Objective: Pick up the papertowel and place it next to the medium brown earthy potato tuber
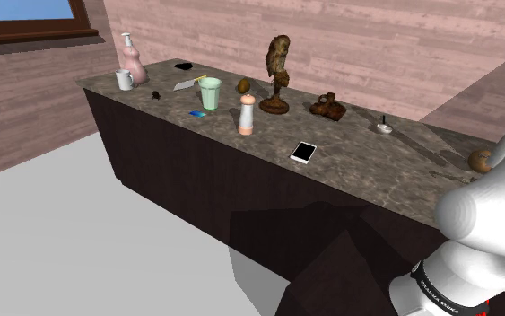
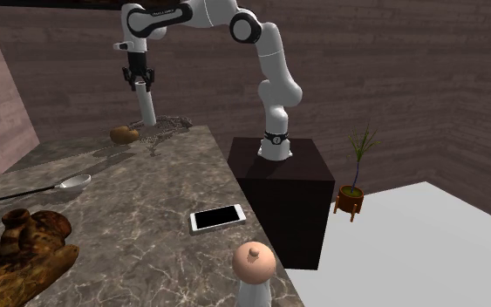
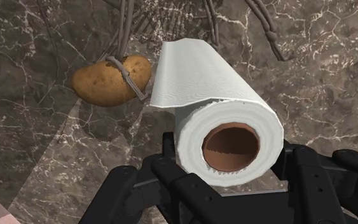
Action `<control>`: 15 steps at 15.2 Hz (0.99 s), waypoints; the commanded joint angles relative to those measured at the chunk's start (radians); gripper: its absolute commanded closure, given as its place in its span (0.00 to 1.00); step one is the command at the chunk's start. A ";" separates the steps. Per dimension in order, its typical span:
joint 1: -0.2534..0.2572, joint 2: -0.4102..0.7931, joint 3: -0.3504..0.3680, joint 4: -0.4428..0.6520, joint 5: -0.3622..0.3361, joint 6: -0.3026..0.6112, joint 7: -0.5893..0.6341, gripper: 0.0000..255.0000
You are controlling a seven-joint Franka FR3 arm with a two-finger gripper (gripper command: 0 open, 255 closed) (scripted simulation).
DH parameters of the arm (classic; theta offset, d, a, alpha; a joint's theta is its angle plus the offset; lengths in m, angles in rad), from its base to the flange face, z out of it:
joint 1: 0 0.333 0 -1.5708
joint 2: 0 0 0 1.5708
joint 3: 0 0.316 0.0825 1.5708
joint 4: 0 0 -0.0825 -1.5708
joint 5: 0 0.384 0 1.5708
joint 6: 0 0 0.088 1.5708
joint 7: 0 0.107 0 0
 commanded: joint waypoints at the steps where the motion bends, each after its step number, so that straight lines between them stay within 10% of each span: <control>1: 0.003 0.001 0.002 -0.026 0.003 0.027 -0.004 1.00; 15: 0.005 0.040 0.020 -0.168 0.042 0.196 -0.038 1.00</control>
